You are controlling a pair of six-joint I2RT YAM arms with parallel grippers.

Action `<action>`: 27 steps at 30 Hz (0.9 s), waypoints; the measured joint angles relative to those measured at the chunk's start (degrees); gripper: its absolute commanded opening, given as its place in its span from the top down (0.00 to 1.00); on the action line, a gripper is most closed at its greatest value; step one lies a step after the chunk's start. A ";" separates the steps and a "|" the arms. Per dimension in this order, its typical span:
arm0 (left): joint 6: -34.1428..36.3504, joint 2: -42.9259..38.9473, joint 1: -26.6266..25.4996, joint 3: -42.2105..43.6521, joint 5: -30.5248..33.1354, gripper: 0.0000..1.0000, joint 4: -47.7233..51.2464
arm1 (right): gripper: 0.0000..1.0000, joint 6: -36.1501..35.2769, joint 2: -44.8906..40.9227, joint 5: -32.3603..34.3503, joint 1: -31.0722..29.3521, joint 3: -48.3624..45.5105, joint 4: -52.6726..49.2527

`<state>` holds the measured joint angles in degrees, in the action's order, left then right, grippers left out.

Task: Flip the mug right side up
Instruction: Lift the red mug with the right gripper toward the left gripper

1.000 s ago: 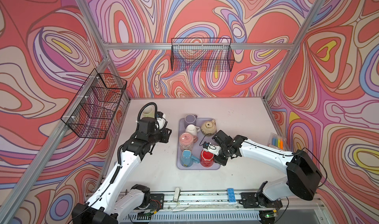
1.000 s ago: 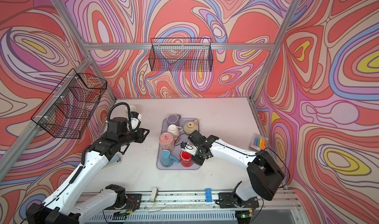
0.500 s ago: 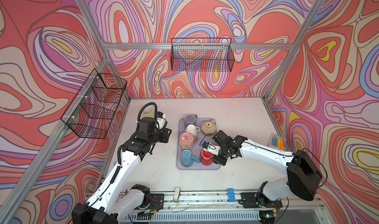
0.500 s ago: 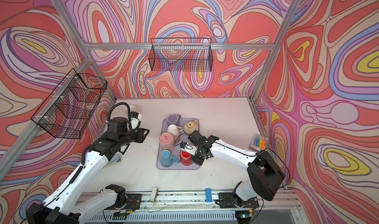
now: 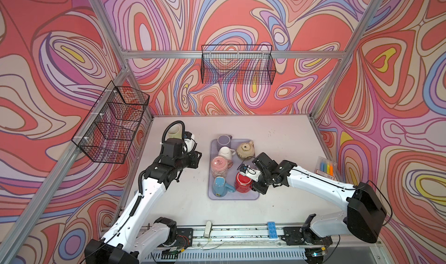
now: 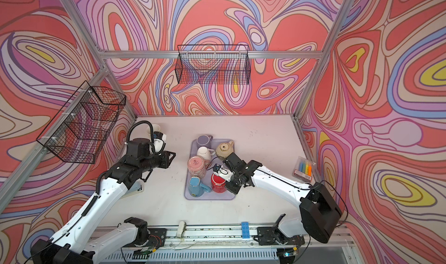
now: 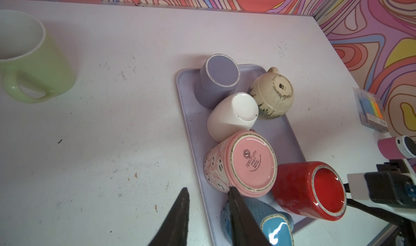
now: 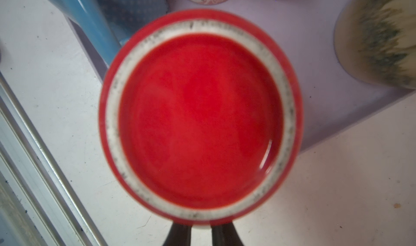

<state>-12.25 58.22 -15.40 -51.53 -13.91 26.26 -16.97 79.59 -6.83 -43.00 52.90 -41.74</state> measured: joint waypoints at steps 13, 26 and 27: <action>-0.02 0.00 0.00 0.04 0.00 0.67 -0.39 | 0.93 3.43 -3.78 0.68 0.13 0.02 2.73; -0.04 0.00 0.00 0.04 -2.56 0.67 -0.87 | 0.94 9.81 -10.86 -1.11 4.31 0.00 9.77; -0.02 -0.02 0.00 0.04 -2.89 0.67 -0.96 | 0.94 10.34 -11.37 -1.44 4.85 0.00 10.82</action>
<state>-12.27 58.19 -15.40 -51.48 -16.80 25.30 -6.63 68.23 -8.27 -38.15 52.90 -30.92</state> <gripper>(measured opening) 0.330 0.139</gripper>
